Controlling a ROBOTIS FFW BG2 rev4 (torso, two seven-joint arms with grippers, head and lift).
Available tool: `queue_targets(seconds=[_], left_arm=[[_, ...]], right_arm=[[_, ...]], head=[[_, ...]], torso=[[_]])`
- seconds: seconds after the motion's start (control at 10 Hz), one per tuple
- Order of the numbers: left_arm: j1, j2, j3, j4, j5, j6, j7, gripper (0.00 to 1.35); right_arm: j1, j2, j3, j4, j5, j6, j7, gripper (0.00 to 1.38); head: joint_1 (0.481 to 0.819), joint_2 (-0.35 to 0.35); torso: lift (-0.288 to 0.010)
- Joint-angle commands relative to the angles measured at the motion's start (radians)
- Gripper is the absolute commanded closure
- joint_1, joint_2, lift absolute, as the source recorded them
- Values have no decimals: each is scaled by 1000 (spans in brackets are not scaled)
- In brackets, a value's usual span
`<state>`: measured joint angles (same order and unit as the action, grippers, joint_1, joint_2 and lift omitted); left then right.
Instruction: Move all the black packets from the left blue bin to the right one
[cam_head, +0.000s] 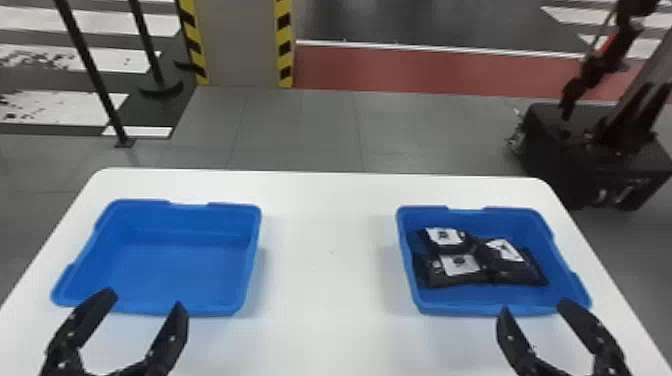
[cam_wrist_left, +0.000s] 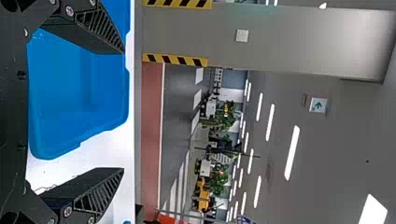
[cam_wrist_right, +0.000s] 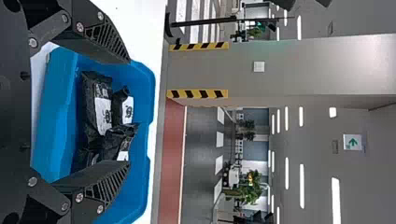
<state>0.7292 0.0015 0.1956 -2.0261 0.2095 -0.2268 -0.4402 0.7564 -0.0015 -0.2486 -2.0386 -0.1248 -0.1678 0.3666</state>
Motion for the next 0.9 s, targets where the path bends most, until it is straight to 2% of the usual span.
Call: queue_targets(seconds=[0.0,0.8], left_arm=[[0,-4,-1,0,2,3,0,137],[0,-4,-5,0,10,26,0,139]], right_arm=[[2,2,0,-2,-1,-2,0,279],[-8,2,0,3,-15,1,0,279]], head=[[695,-59],[695,-64]], torso=[[-110],[-110]])
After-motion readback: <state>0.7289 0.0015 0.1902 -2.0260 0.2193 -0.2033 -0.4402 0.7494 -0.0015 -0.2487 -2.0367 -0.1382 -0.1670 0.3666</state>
